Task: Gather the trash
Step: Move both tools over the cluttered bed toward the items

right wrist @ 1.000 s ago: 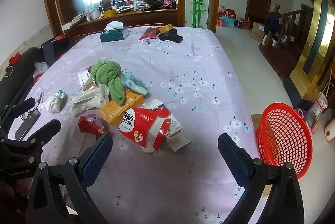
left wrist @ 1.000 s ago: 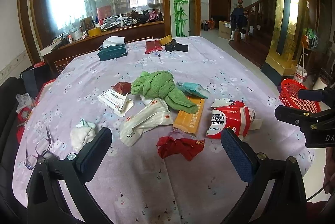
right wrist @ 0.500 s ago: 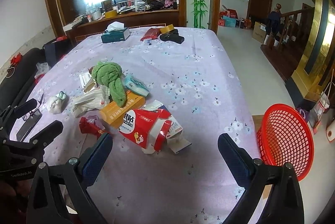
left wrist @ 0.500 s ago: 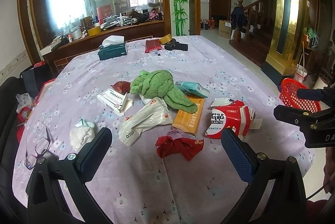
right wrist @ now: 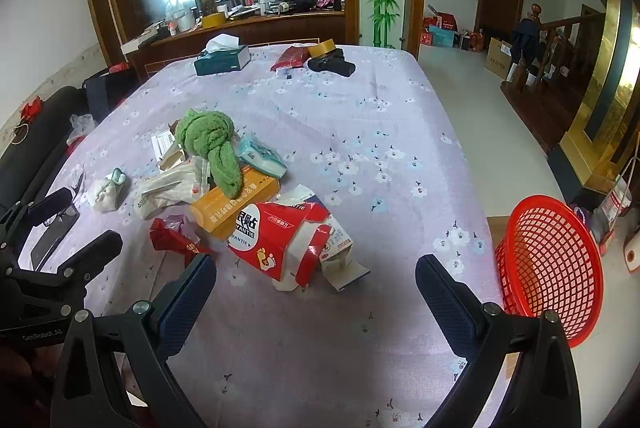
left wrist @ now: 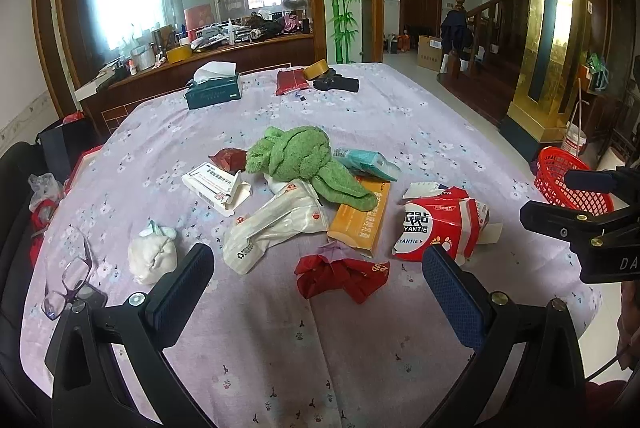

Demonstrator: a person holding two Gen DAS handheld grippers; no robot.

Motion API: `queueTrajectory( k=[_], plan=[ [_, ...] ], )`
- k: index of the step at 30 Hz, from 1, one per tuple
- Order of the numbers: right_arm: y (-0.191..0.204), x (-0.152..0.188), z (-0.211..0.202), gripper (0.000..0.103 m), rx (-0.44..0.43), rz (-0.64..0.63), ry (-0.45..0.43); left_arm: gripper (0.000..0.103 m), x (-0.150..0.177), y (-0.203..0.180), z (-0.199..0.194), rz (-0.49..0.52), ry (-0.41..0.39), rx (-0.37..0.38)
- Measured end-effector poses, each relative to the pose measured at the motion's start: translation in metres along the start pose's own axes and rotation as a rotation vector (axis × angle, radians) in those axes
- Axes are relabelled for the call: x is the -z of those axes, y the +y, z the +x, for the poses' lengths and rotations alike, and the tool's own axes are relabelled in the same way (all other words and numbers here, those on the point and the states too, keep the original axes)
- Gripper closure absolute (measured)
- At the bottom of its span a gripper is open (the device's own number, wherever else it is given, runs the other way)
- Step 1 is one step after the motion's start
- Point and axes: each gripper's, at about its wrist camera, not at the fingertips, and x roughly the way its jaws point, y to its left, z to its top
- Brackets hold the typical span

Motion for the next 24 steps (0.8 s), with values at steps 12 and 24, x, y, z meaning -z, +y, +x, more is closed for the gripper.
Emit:
queueTrajectory(
  k=[12,24],
  plan=[
    [0.001,-0.003,0.006,0.002,-0.003,-0.01,0.01,0.0,0.002,0.0,0.005,-0.003,0.011,0.001],
    [-0.001,-0.006,0.018,0.009,-0.03,0.0,0.037,0.0,0.001,0.013,0.027,-0.044,0.079,0.028]
  ],
)
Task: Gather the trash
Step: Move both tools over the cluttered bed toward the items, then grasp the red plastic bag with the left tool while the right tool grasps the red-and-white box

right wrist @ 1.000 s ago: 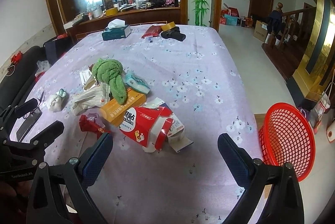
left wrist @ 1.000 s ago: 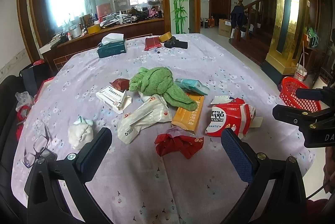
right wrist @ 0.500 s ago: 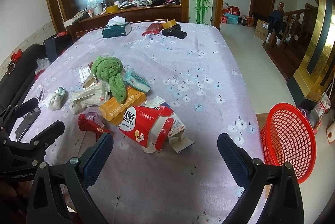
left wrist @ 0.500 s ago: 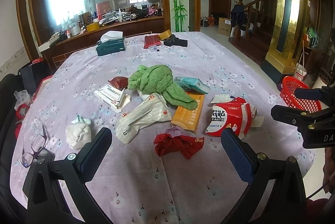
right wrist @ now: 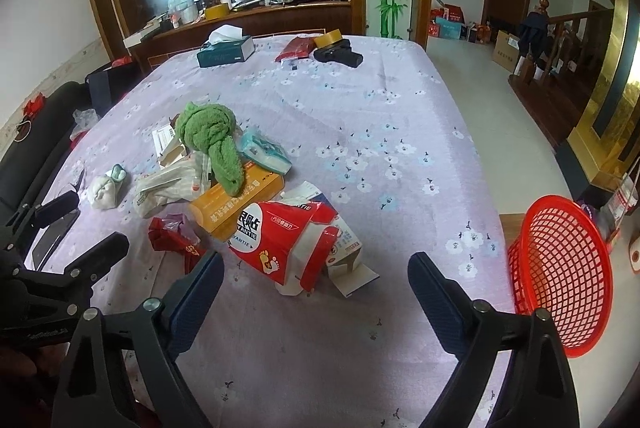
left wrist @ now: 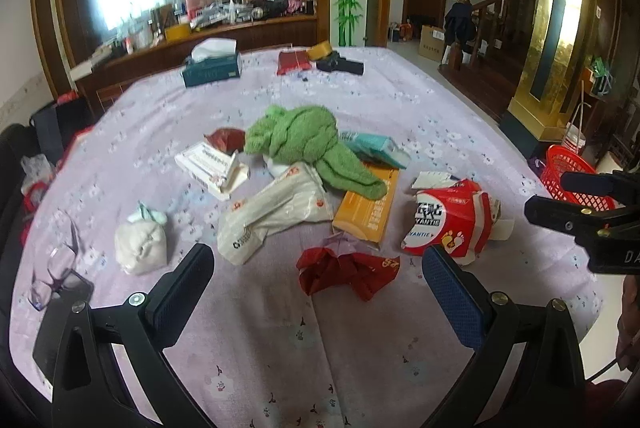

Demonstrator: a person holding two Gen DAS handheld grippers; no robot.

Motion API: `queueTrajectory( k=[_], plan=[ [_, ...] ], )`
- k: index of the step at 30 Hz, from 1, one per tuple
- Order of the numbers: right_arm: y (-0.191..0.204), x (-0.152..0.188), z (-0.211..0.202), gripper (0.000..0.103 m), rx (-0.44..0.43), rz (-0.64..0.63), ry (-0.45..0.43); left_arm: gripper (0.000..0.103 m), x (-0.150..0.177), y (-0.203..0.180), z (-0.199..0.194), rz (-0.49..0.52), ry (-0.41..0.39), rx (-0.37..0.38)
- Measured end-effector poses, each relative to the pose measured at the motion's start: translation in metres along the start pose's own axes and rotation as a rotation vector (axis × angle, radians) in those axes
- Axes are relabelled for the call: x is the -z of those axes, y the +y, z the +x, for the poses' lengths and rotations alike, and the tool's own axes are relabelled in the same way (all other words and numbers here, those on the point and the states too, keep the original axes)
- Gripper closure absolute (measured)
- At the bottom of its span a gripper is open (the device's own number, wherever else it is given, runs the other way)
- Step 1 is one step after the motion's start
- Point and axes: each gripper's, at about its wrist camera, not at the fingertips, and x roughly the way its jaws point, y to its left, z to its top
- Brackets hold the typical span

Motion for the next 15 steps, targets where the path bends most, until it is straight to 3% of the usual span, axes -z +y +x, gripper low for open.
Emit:
queueTrajectory(
  k=[7,15],
  plan=[
    [-0.003,0.0,0.005,0.025,-0.039,0.009,0.023,0.0,0.001,0.011,0.031,0.008,0.094,0.053],
    [-0.009,-0.002,0.005,0.025,-0.026,0.018,0.025,0.004,-0.001,0.003,0.06,0.235,0.131,0.09]
  ],
)
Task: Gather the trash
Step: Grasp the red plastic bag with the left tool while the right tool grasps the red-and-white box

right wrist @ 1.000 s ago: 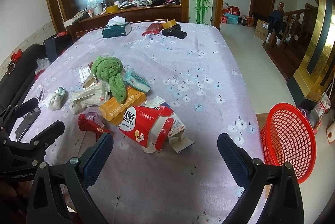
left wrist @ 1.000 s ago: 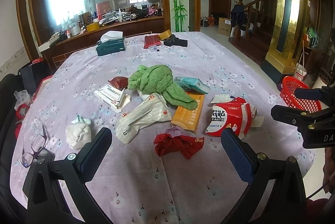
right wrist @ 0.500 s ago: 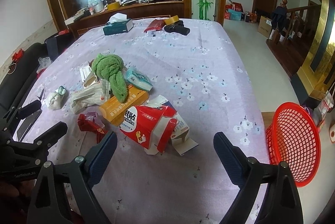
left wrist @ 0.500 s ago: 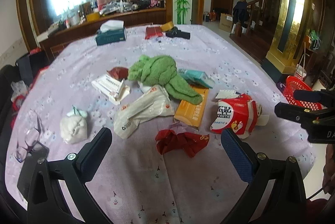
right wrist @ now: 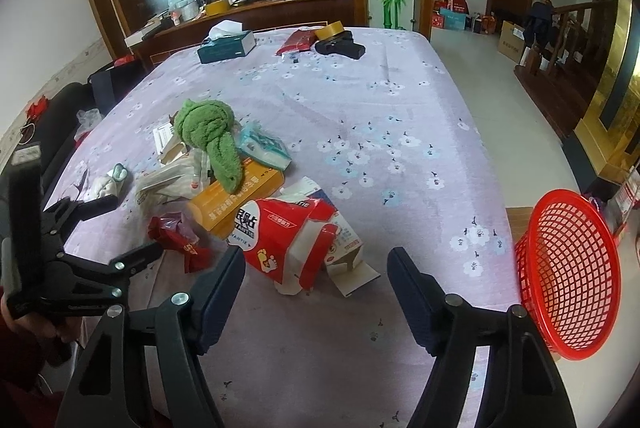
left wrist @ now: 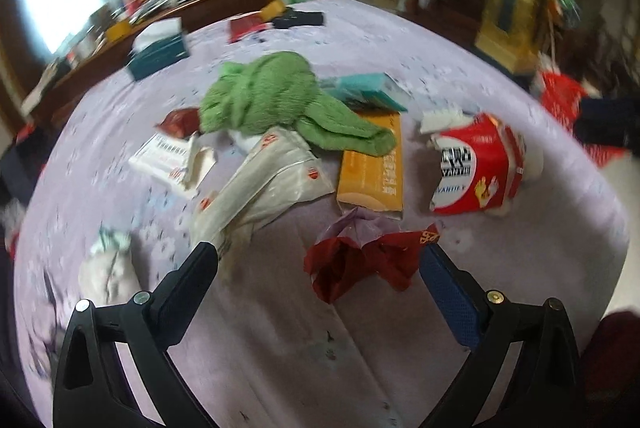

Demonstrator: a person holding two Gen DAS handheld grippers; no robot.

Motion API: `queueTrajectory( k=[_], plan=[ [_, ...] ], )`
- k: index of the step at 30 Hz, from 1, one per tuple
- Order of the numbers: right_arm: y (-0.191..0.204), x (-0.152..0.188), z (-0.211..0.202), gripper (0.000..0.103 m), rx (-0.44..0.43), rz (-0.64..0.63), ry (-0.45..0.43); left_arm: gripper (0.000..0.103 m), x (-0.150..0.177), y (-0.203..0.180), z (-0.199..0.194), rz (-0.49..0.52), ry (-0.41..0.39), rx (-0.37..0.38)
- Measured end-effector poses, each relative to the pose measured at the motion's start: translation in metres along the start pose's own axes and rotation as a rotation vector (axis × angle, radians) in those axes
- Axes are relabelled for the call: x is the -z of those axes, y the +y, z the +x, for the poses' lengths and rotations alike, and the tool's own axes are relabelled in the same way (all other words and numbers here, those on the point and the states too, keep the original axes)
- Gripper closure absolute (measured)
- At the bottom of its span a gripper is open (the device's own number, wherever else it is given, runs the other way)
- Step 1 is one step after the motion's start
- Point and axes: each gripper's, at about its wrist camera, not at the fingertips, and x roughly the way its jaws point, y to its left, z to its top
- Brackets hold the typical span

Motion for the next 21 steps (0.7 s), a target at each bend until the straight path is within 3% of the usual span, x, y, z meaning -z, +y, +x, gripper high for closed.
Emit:
queueTrajectory(
  k=[3,8,12,17,21],
  plan=[
    [-0.005,0.0,0.001,0.025,0.004,0.016,0.007,0.009,-0.004,-0.004,0.012,0.038,0.017,0.032],
    [-0.011,0.0,0.004,0.025,-0.016,0.038,0.023,0.049,-0.009,-0.01,0.04,0.039,0.076,0.064],
    [-0.009,0.001,0.01,0.025,-0.059,0.051,0.046,0.071,-0.012,-0.013,0.044,-0.003,0.08,0.113],
    [-0.007,0.003,0.026,0.026,-0.143,0.084,0.102,0.075,-0.011,-0.014,0.038,-0.035,0.069,0.116],
    [-0.011,0.009,0.043,0.039,-0.216,0.146,0.159,0.075,-0.005,-0.014,0.022,-0.061,0.047,0.137]
  ],
)
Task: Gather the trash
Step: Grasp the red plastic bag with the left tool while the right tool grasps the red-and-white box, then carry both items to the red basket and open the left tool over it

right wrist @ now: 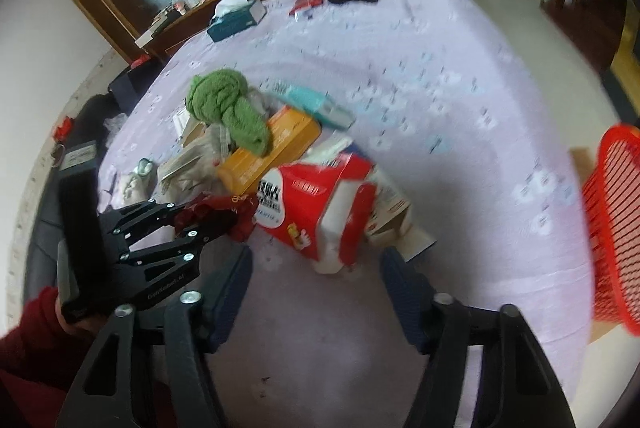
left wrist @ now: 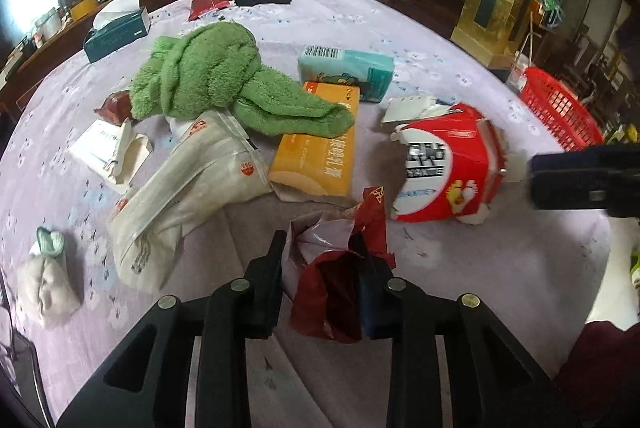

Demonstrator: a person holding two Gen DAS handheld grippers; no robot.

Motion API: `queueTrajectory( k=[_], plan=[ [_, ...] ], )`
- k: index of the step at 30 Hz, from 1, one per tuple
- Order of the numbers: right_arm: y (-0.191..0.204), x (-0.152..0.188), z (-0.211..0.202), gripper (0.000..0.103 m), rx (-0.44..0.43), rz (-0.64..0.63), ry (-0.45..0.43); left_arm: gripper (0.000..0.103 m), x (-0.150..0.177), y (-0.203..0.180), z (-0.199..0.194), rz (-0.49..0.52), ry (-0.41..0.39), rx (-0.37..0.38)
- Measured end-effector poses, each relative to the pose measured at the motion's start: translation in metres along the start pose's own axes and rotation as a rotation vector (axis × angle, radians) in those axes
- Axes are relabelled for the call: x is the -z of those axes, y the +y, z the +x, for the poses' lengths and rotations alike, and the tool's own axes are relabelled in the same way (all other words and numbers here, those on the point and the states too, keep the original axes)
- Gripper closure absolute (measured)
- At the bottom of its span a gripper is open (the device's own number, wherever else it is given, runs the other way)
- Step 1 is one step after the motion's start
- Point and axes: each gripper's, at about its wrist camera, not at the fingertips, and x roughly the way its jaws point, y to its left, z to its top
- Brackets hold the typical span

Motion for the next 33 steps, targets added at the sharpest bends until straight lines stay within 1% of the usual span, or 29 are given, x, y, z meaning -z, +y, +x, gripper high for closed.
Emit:
queueTrajectory(
  k=[2,7,12,13,14,15,16,20,23,29,33],
  plan=[
    [-0.003,0.002,0.008,0.041,-0.027,0.027,0.021,0.075,0.003,0.0,-0.008,-0.012,-0.013,0.012],
    [-0.012,0.0,0.026,0.042,-0.045,0.088,0.043,0.075,0.006,0.005,-0.021,-0.023,-0.032,0.002],
    [-0.01,-0.008,0.043,0.045,-0.056,0.107,0.047,0.075,0.011,0.013,-0.033,-0.038,-0.037,-0.01],
    [-0.007,-0.01,0.048,0.051,-0.053,0.099,0.048,0.075,0.012,0.014,-0.035,-0.039,-0.039,-0.015],
    [-0.005,-0.01,0.05,0.066,-0.051,0.092,0.05,0.075,0.013,0.016,-0.037,-0.041,-0.041,-0.015],
    [0.0,-0.011,0.052,0.075,-0.054,0.08,0.051,0.075,0.014,0.017,-0.039,-0.043,-0.043,-0.014],
    [0.004,-0.011,0.052,0.081,-0.054,0.071,0.049,0.075,0.015,0.018,-0.041,-0.044,-0.046,-0.015],
    [0.018,-0.01,0.048,0.089,-0.032,0.03,0.014,0.075,0.016,0.022,-0.043,-0.047,-0.05,-0.017],
    [0.023,-0.009,0.043,0.093,-0.034,0.032,-0.002,0.075,0.015,0.023,-0.044,-0.05,-0.052,-0.008],
    [0.029,-0.005,0.022,0.097,-0.034,0.027,-0.048,0.075,0.011,0.02,-0.045,-0.04,-0.065,0.018],
    [0.032,-0.002,0.006,0.097,-0.021,0.025,-0.084,0.075,0.004,0.013,-0.046,-0.011,-0.076,0.036]
  ],
)
